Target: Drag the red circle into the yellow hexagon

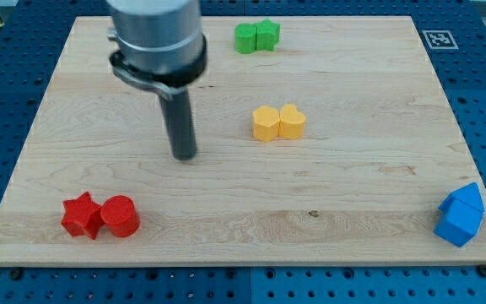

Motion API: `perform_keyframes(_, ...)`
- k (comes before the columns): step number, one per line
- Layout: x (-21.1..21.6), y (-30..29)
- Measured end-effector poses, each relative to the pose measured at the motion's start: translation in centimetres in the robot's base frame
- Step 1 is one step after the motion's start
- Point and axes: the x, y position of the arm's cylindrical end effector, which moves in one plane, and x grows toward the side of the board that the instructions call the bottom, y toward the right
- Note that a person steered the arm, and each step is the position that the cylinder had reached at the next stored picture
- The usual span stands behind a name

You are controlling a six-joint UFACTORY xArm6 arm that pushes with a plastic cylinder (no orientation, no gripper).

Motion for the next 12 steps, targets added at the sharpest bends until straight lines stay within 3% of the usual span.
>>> perform_keyframes(1,-2.8,-7.6)
perform_keyframes(2,0.8,-16.5)
perform_keyframes(3,7.5,-20.6)
perform_keyframes(4,13.3,-20.6)
perform_keyframes(5,14.8,-17.1)
perform_keyframes(7,10.5,0.3)
perform_keyframes(8,9.6,3.6)
perform_keyframes(9,10.0,4.3)
perform_keyframes(10,5.4,5.2)
perform_keyframes(11,4.7,5.2)
perform_keyframes(12,10.0,3.5)
